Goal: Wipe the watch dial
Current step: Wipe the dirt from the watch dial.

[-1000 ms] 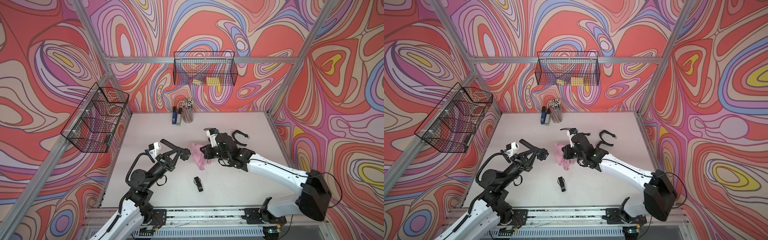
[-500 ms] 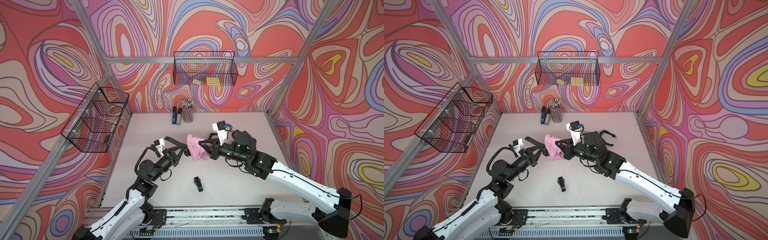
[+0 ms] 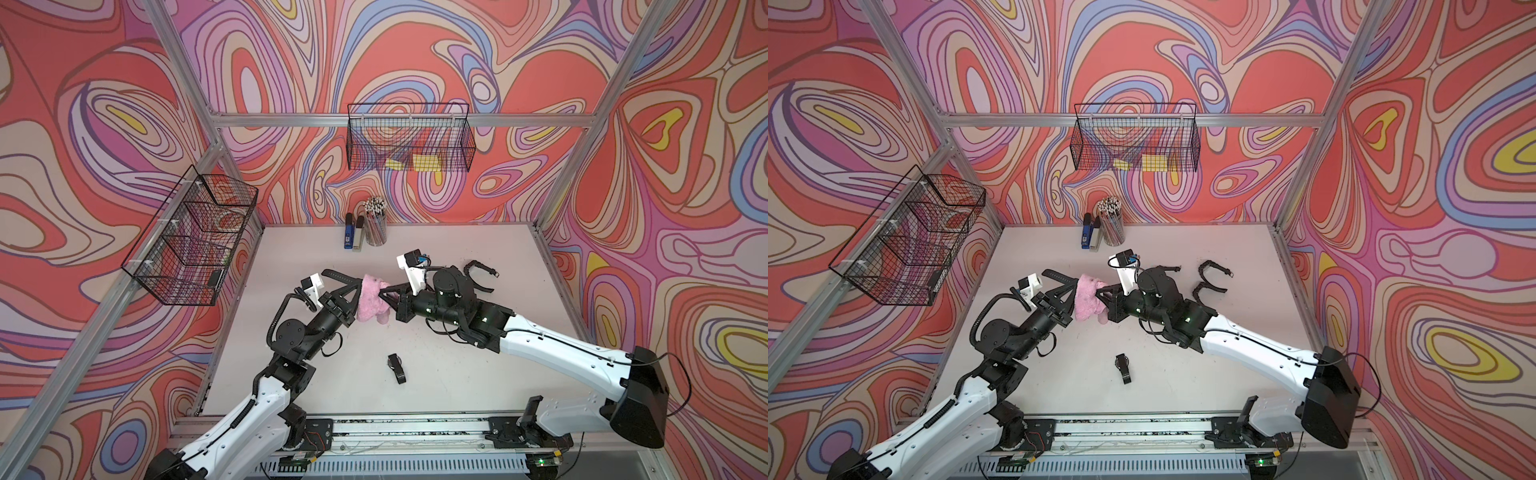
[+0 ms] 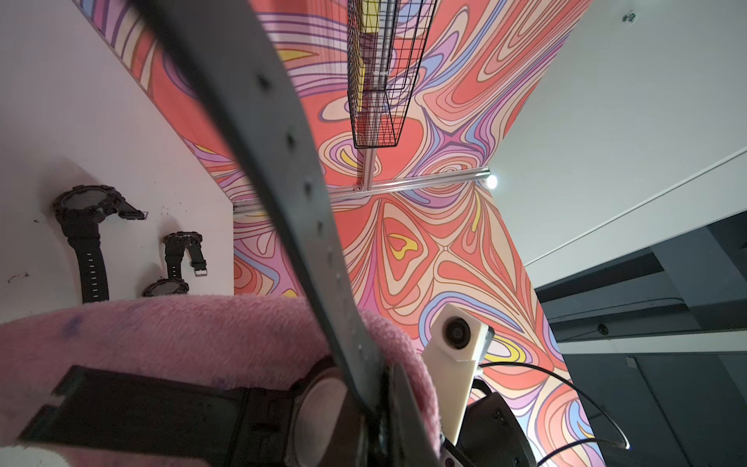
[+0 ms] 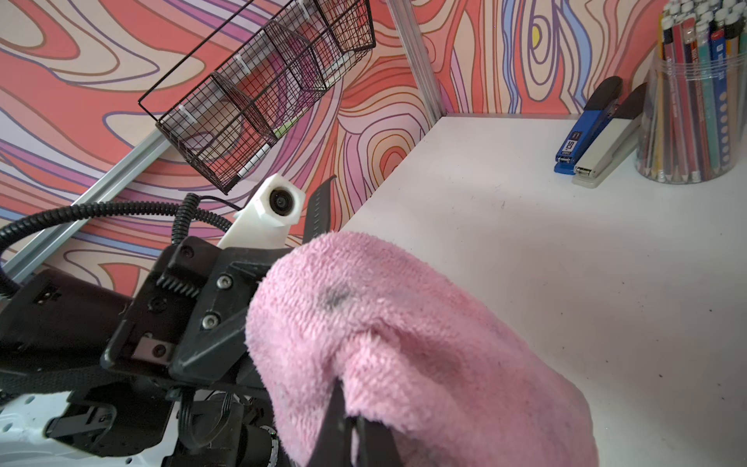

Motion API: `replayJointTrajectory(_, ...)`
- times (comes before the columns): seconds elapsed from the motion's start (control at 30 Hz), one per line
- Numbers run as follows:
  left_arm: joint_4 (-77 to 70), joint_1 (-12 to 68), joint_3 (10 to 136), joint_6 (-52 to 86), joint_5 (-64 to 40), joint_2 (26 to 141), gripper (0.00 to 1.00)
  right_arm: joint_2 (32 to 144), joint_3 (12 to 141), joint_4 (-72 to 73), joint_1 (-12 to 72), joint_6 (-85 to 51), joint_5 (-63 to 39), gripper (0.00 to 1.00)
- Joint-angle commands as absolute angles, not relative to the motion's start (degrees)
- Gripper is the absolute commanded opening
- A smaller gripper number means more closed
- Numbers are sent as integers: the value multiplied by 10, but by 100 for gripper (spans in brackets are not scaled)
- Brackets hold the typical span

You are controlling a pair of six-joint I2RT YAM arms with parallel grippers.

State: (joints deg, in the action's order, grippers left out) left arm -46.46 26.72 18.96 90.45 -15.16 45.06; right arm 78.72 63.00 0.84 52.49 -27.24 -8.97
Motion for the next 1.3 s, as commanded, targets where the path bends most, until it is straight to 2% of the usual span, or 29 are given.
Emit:
replayJointTrajectory(0.0, -548, 273, 197, 928, -173, 435, 0, 824, 659, -1, 534, -263, -94, 0)
replayJointTrajectory(0.2, -590, 273, 191, 940, -162, 457, 0, 866, 699, -22, 604, -244, -82, 0)
replayJointTrajectory(0.37, -626, 274, 193, 954, -167, 475, 0, 866, 695, -36, 607, -237, -28, 0)
replayJointTrajectory(0.43, -625, 274, 195, 955, -168, 470, 0, 864, 699, -57, 589, -234, -8, 0)
replayJointTrajectory(0.63, -585, 274, 194, 949, -167, 429, 0, 853, 672, -28, 481, -276, -60, 0)
replayJointTrajectory(1.03, -528, 273, 164, 943, -138, 362, 0, 797, 687, -109, 467, -253, -53, 0)
replayJointTrajectory(1.27, -529, 273, 168, 941, -148, 363, 0, 770, 633, -147, 466, -263, -64, 0)
